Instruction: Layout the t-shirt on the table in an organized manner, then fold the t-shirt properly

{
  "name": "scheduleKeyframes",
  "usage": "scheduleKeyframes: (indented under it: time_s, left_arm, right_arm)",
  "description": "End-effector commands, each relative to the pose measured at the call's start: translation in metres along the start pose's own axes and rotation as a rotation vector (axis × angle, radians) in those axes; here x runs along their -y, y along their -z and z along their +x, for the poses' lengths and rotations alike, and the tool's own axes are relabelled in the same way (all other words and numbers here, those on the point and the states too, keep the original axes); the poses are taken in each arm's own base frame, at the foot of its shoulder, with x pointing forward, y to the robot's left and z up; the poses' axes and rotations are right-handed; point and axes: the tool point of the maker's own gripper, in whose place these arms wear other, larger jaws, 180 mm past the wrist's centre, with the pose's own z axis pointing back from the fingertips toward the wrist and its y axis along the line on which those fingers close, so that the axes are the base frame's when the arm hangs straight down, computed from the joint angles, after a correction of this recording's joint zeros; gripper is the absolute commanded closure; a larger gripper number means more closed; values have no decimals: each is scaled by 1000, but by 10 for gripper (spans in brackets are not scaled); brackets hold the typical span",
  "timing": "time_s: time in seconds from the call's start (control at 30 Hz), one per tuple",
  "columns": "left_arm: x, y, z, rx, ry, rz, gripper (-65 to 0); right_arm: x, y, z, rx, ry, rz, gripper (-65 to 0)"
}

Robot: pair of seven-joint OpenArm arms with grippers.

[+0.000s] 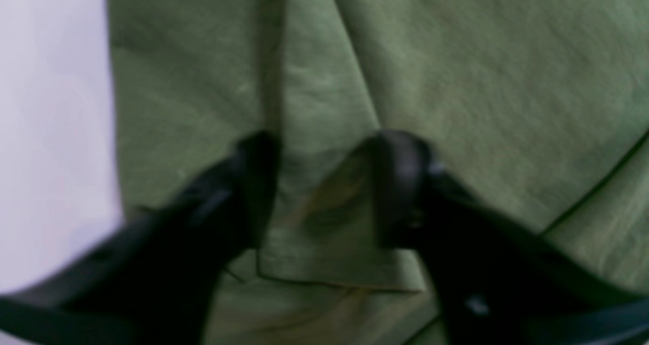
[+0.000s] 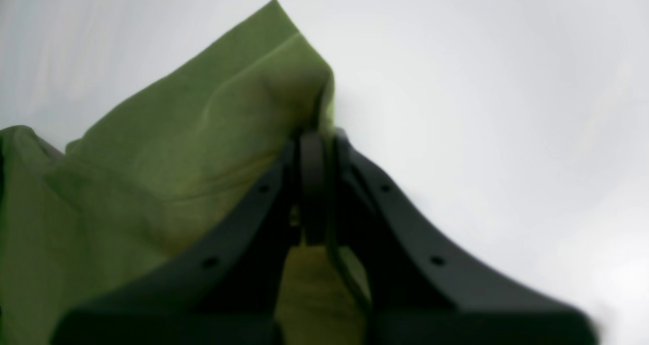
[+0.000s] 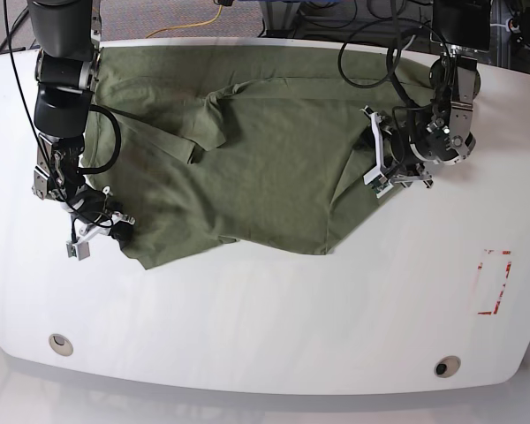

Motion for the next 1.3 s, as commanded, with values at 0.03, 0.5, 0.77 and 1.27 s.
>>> scheduleKeyframes:
  time_s: [0.03, 0.5, 0.77, 1.27]
  left_arm:
    - [-5, -5, 12, 36, 19, 17, -114]
    - [-9, -8, 18, 50, 24, 29, 0]
    - [-11, -19, 36, 98, 60, 55, 0]
    - [-57, -47, 50, 157, 17, 181, 0]
  right_arm:
    - [0, -4, 23, 44, -19, 3, -6]
    - [0, -4, 23, 44, -19, 3, -6]
    - [0, -4, 23, 44, -19, 3, -6]
    - [0, -4, 23, 44, -19, 3, -6]
